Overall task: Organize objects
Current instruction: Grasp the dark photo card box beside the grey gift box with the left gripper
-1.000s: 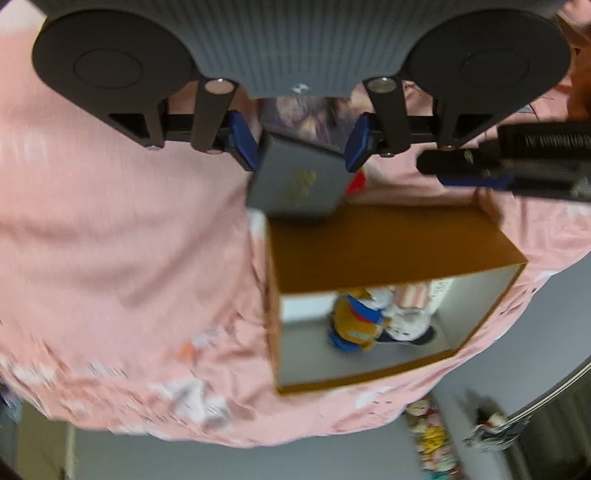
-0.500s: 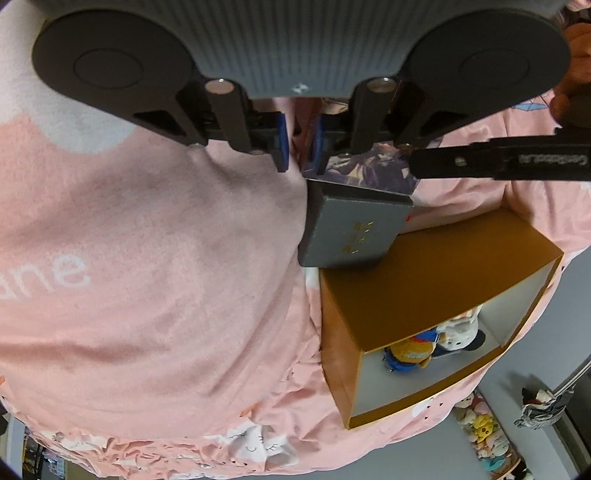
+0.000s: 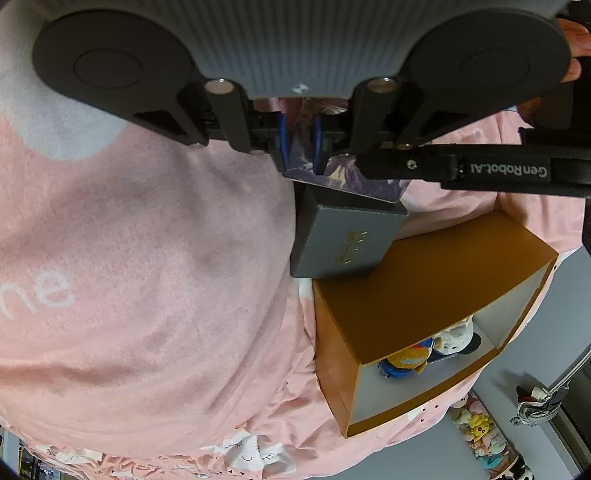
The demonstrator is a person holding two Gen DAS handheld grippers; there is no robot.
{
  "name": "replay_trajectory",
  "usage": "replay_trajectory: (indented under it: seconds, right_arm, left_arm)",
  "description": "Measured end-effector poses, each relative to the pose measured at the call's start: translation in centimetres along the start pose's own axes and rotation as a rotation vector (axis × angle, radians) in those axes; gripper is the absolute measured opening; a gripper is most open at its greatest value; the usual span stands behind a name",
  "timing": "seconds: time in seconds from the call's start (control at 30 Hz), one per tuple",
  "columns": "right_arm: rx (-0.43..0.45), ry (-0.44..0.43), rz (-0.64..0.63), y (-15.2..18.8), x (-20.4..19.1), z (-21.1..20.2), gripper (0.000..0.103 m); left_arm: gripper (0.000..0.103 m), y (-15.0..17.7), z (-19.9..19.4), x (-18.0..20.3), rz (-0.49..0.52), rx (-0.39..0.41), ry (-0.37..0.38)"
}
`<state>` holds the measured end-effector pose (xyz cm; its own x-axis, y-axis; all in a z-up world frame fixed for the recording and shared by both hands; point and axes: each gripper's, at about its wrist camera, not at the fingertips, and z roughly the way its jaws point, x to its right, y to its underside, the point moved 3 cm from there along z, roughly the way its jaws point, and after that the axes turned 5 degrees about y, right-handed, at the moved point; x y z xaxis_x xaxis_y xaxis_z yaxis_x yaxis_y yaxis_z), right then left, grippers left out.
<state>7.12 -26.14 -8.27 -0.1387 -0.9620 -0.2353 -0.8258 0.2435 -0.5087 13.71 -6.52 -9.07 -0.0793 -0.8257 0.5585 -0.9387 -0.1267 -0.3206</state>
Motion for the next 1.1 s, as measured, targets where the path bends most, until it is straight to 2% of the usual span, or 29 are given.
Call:
replay_trajectory:
  seconds: [0.03, 0.07, 0.13, 0.23, 0.33, 0.43, 0.53, 0.67, 0.77, 0.93, 0.97, 1.03, 1.1]
  right_arm:
    - [0.002, 0.001, -0.002, 0.0, 0.0, 0.0, 0.015]
    - [0.004, 0.002, -0.004, 0.0, -0.1, -0.1, 0.015]
    - [0.009, -0.001, -0.011, 0.1, -0.2, -0.2, 0.016]
    - [0.017, -0.007, -0.016, 0.1, -0.4, -0.4, 0.017]
    - [0.014, -0.006, -0.012, 0.1, -0.4, -0.5, 0.019]
    - [0.012, 0.013, 0.022, 0.1, 0.0, -0.7, 0.015]
    - [0.005, 0.026, 0.011, 0.1, -0.1, -0.7, 0.013]
    - [0.003, 0.056, 0.04, 0.1, 0.3, -0.7, 0.012]
    - [0.0, 0.074, 0.053, 0.2, 0.6, -0.8, 0.008]
    - [-0.013, 0.13, 0.0, 0.5, 0.1, -0.2, 0.007]
    - [-0.013, 0.134, 0.001, 0.5, 0.2, -0.1, 0.007]
    - [-0.018, 0.165, 0.014, 0.7, 0.5, -0.1, 0.0]
    - [-0.019, 0.182, 0.031, 0.9, 0.9, -0.1, 0.0]
  left_arm:
    - [0.03, -0.1, -0.4, 0.1, 0.003, 0.011, -0.007]
    - [0.016, -0.1, -0.8, 0.1, 0.011, 0.028, -0.017]
    - [0.0, 0.0, -1.8, 0.4, 0.038, 0.067, -0.032]
    - [0.0, 0.0, -2.7, 0.6, 0.05, 0.073, -0.005]
    - [0.0, 0.0, -2.6, 0.1, 0.023, 0.062, -0.013]
    - [0.007, -0.4, -2.6, -0.8, -0.029, 0.069, -0.021]
    - [0.033, -0.4, -2.2, -1.7, -0.085, 0.055, 0.006]
    - [0.046, -0.2, -1.2, -1.8, -0.125, 0.026, 0.049]
    - [0.047, -0.3, -0.3, -1.7, -0.14, 0.005, 0.048]
    - [0.052, -0.2, 0.7, -2.0, -0.18, -0.016, 0.071]
    - [0.052, -0.2, 0.7, -1.9, -0.181, -0.016, 0.072]
    - [0.052, -0.2, 0.9, -1.5, -0.176, -0.021, 0.067]
    - [0.053, -0.3, 0.9, -1.2, -0.162, -0.02, 0.056]
